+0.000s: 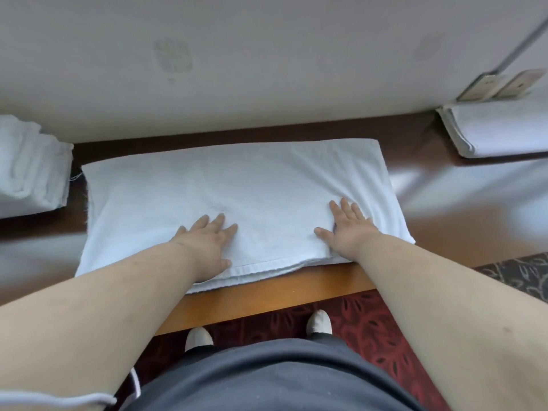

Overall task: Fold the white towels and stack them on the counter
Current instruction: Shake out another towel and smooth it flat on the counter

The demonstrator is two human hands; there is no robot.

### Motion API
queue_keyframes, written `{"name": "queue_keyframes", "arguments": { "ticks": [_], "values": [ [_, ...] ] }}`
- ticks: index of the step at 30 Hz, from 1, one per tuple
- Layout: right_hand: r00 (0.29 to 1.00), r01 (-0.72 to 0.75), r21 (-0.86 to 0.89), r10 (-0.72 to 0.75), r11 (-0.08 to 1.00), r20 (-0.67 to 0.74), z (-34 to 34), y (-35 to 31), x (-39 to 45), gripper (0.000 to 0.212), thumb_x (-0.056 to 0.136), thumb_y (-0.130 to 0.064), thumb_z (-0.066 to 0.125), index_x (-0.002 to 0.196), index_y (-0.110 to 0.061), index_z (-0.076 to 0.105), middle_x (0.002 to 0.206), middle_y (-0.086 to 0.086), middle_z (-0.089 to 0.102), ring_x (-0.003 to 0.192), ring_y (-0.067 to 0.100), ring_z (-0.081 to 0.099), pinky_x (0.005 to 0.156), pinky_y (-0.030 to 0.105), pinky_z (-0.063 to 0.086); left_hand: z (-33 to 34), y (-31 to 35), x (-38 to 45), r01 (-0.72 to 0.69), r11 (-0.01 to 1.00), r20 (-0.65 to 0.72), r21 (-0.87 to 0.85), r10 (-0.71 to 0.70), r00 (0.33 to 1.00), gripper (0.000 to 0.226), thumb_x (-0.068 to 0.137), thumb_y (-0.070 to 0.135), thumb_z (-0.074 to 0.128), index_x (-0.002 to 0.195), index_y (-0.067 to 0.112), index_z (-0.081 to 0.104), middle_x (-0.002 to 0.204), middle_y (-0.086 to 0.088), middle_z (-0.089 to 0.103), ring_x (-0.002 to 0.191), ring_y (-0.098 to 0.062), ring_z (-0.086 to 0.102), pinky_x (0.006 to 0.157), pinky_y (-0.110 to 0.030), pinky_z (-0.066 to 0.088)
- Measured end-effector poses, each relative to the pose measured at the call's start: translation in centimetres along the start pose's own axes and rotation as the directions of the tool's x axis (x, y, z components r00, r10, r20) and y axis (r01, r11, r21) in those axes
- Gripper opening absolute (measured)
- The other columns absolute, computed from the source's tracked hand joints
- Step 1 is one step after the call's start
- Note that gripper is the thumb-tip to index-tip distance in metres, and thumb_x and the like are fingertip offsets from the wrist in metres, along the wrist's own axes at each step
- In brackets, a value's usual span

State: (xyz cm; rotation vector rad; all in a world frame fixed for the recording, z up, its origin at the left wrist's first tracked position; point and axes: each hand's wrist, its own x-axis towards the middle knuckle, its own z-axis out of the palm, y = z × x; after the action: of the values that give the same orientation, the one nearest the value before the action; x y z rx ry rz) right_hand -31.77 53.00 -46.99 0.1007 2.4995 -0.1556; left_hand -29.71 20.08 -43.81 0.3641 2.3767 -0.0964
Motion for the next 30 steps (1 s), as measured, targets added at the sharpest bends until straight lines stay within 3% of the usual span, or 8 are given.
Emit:
{"name": "queue_keyframes", "arguments": {
  "ticks": [6,11,15,19,21,25,27,30],
  "values": [
    [0.999,-0.043,-0.094,0.045,0.995,0.021,-2.5,4.4,1.0,0.098,0.087,-0.076,0.039,0.158,-0.027,-0.006,0.166,-0.003,-0.015,0.153,0.020,-0.009,0.123,0.048,0.008,1.4,-0.1,-0.1,0.066,0.993,-0.036,-0.101,-0.070,0.997,0.078,0.096,0.052,0.044,0.153,0.042,-0.007,0.161,0.005,-0.023,0.149,-0.022,-0.017,0.119,-0.053,0.012],
    [0.991,-0.133,-0.307,0.125,0.943,-0.046,-6.2,-1.1,2.7,0.105,0.070,-0.089,0.040,0.147,-0.017,0.036,0.149,0.008,0.035,0.134,0.032,0.038,0.104,0.048,0.040,4.2,-4.4,-2.3,0.232,0.951,-0.045,-0.206,-0.246,0.968,0.077,0.093,0.062,0.038,0.151,0.046,-0.011,0.161,0.005,-0.024,0.149,-0.022,-0.017,0.118,-0.056,0.013],
    [0.979,0.175,-0.275,-0.196,0.945,-0.053,-6.7,-11.0,4.0,0.074,0.086,-0.075,0.040,0.134,-0.019,0.051,0.136,0.007,0.047,0.120,0.029,0.048,0.098,0.044,0.044,6.1,-7.0,-4.0,0.336,0.888,-0.032,-0.314,-0.364,0.931,0.074,0.096,0.057,0.038,0.149,0.049,-0.013,0.161,0.002,-0.023,0.149,-0.025,-0.014,0.117,-0.053,0.018],
    [0.873,0.477,-0.250,-0.486,0.842,0.030,-4.6,-21.6,3.6,0.061,0.094,-0.059,0.049,0.142,-0.022,0.047,0.146,0.002,0.043,0.131,0.026,0.042,0.108,0.042,0.038,7.4,-8.7,-5.1,0.372,0.833,-0.038,-0.410,-0.424,0.905,0.073,0.097,0.054,0.037,0.152,0.043,-0.010,0.162,-0.004,-0.017,0.149,-0.027,-0.008,0.115,-0.049,0.025],
    [0.825,0.553,-0.254,-0.565,0.793,0.032,-4.3,-26.0,3.9,0.056,0.096,-0.052,0.049,0.144,-0.024,0.046,0.150,0.000,0.040,0.136,0.024,0.038,0.111,0.041,0.036,7.6,-8.9,-5.4,0.406,0.728,-0.085,-0.553,-0.534,0.841,0.075,0.096,0.055,0.043,0.154,0.037,-0.001,0.162,-0.006,-0.005,0.146,-0.032,0.006,0.110,-0.046,0.031],
    [0.765,0.621,-0.214,-0.642,0.754,-0.042,-5.2,-33.5,5.5,0.048,0.100,-0.036,0.048,0.146,-0.024,0.044,0.152,0.004,0.040,0.138,0.027,0.036,0.110,0.038,0.034,8.1,-10.2,-5.7,0.430,0.281,0.080,-0.858,-0.754,0.652,0.084,0.086,0.051,0.065,0.151,0.021,0.020,0.145,-0.011,0.036,0.127,-0.033,0.042,0.100,-0.043,0.042],
    [0.749,0.631,-0.225,-0.659,0.742,-0.073,-6.0,-36.7,6.8,0.050,0.100,-0.031,0.047,0.149,-0.024,0.040,0.152,0.006,0.039,0.135,0.030,0.040,0.108,0.037,0.036,8.5,-11.2,-5.9,0.415,0.229,0.136,-0.880,-0.718,0.683,0.072,0.086,0.049,0.066,0.142,0.016,0.035,0.132,-0.009,0.051,0.114,-0.031,0.055,0.093,-0.040,0.048],
    [0.778,0.612,-0.158,-0.626,0.775,-0.054,-6.7,-40.7,8.8,0.064,0.098,-0.028,0.052,0.155,-0.025,0.025,0.157,0.008,0.032,0.138,0.030,0.040,0.110,0.036,0.036,8.6,-12.4,-6.2,0.409,0.308,0.122,-0.859,-0.652,0.748,0.047,0.094,0.048,0.056,0.125,0.013,0.052,0.114,-0.008,0.060,0.099,-0.027,0.060,0.080,-0.034,0.050]
  ]
}}
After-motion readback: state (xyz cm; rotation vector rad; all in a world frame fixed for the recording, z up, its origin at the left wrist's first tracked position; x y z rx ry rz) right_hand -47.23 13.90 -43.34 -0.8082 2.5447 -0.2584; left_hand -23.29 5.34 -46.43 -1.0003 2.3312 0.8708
